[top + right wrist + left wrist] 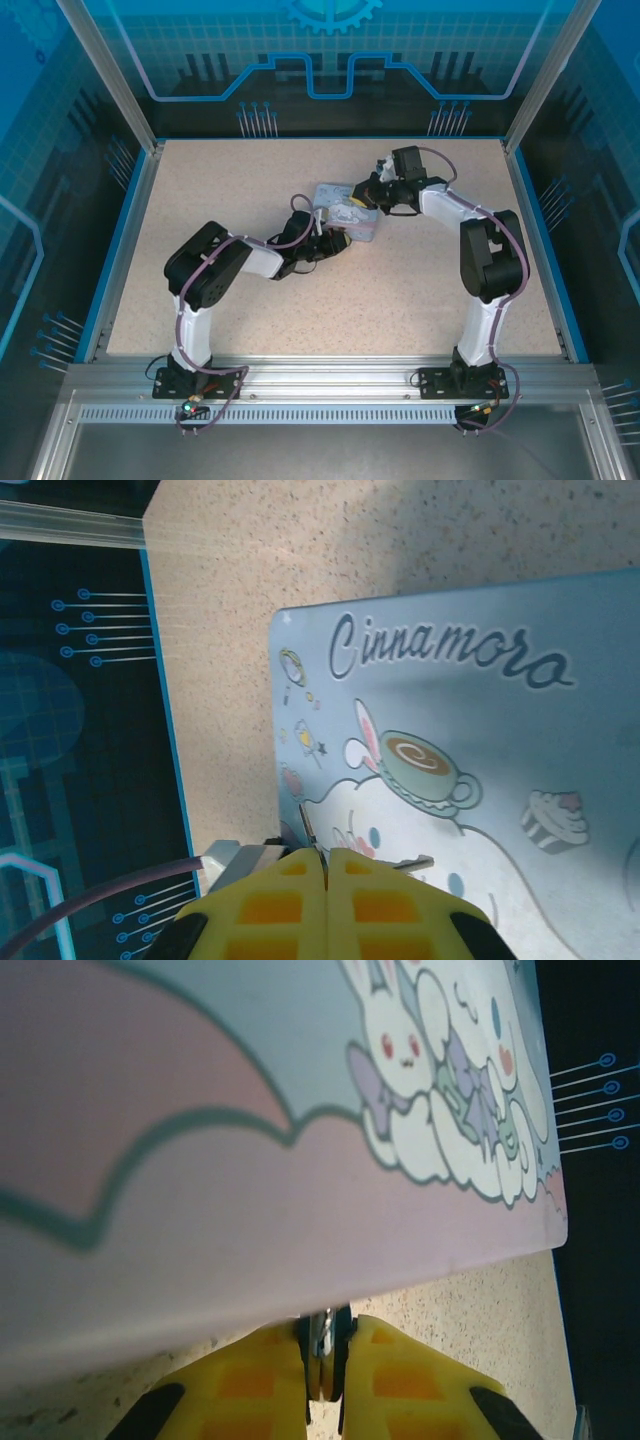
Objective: Unlock the padlock with the key
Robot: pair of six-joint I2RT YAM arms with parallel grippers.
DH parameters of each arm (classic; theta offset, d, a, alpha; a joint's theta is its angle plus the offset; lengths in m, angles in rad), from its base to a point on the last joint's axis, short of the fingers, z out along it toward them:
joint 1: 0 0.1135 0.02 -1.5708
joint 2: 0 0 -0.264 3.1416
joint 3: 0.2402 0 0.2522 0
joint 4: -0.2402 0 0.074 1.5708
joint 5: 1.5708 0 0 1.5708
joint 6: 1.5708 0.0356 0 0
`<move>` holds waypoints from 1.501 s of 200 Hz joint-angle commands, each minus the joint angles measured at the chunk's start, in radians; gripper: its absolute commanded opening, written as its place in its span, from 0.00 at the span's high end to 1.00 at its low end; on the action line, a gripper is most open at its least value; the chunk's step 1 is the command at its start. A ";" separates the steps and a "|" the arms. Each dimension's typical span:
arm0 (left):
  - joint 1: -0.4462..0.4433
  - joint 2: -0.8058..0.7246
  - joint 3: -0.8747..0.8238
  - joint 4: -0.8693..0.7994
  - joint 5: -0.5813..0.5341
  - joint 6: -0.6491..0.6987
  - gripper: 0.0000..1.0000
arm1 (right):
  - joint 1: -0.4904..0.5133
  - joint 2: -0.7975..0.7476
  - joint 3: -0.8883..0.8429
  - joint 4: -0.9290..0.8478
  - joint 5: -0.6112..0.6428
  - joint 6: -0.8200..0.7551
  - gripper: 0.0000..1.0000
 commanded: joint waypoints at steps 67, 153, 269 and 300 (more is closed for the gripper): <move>-0.008 -0.061 -0.004 -0.139 -0.126 0.040 0.69 | 0.002 0.014 -0.063 0.011 0.058 0.003 1.00; -0.062 -0.010 0.002 -0.038 -0.216 0.017 0.59 | 0.011 0.018 -0.092 0.044 0.066 0.027 1.00; -0.092 0.084 -0.139 0.435 -0.314 -0.102 0.57 | 0.029 0.042 -0.079 0.037 0.063 0.026 1.00; -0.098 0.095 -0.116 0.402 -0.334 -0.101 0.57 | 0.028 0.044 -0.073 0.031 0.066 0.022 1.00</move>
